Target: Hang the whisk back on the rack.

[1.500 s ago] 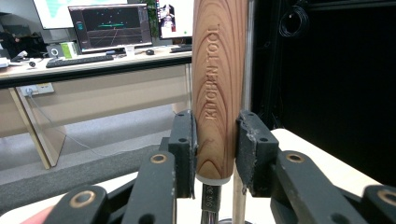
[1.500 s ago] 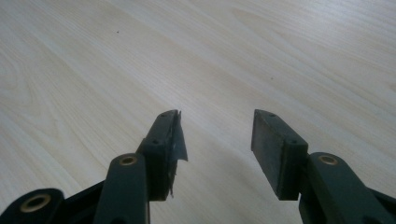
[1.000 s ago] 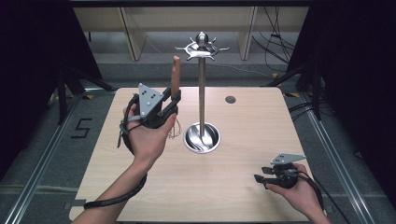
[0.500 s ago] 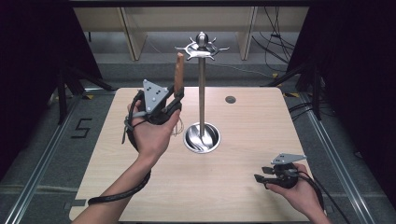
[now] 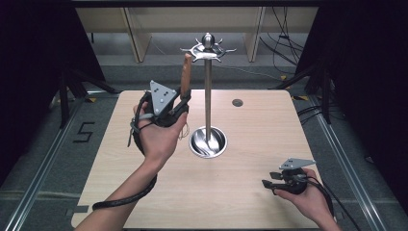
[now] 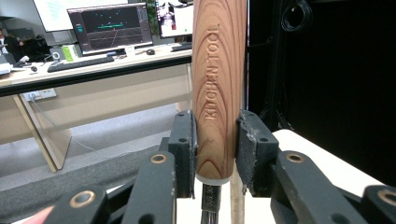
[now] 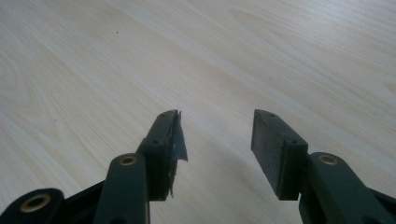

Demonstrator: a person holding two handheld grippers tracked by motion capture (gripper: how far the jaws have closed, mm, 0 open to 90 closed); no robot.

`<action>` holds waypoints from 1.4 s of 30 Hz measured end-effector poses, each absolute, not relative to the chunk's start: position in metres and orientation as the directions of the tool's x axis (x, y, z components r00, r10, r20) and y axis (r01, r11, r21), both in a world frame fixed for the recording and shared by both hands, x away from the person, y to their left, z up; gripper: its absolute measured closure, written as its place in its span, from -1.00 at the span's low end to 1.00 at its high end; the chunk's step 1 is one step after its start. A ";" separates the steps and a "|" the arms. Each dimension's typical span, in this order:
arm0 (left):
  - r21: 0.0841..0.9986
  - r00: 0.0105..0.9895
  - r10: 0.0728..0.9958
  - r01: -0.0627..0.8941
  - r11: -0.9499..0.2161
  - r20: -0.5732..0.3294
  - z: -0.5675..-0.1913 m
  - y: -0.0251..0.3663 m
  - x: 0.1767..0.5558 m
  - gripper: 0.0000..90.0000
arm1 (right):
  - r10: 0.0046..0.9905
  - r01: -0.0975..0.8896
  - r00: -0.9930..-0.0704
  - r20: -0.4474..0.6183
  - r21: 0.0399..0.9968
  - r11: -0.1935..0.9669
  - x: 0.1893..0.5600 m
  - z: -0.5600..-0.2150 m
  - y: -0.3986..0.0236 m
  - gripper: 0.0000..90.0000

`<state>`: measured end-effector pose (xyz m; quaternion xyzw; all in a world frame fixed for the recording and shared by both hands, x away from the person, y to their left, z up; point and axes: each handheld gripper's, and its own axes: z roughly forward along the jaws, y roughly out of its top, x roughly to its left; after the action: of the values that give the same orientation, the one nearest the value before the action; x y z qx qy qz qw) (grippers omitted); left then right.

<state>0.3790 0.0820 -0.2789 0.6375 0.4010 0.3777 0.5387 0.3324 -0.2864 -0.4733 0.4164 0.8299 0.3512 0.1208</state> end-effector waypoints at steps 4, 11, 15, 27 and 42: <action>0.988 0.391 0.917 0.098 -0.124 0.076 -0.277 0.082 0.380 0.53 | 0.776 0.605 -0.624 0.091 0.686 0.405 0.332 -0.473 -0.286 0.16; 0.986 0.392 0.917 0.105 -0.129 0.078 -0.277 0.082 0.381 0.53 | 0.776 0.606 -0.624 0.092 0.683 0.407 0.333 -0.473 -0.286 0.16; 0.985 0.395 0.915 0.109 -0.136 0.083 -0.277 0.081 0.382 0.53 | 0.776 0.607 -0.624 0.092 0.682 0.407 0.332 -0.473 -0.286 0.16; 0.981 0.399 0.912 0.123 -0.151 0.090 -0.276 0.078 0.385 0.53 | 0.783 0.620 -0.613 0.103 0.677 0.396 0.332 -0.473 -0.286 0.16; 0.978 0.398 0.912 0.132 -0.158 0.094 -0.277 0.073 0.391 0.53 | 0.789 0.637 -0.602 0.125 0.670 0.381 0.330 -0.473 -0.285 0.16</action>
<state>0.3913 0.0728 -0.2771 0.6596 0.3960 0.3795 0.5138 0.3299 -0.2848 -0.4727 0.4329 0.8237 0.3498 0.1082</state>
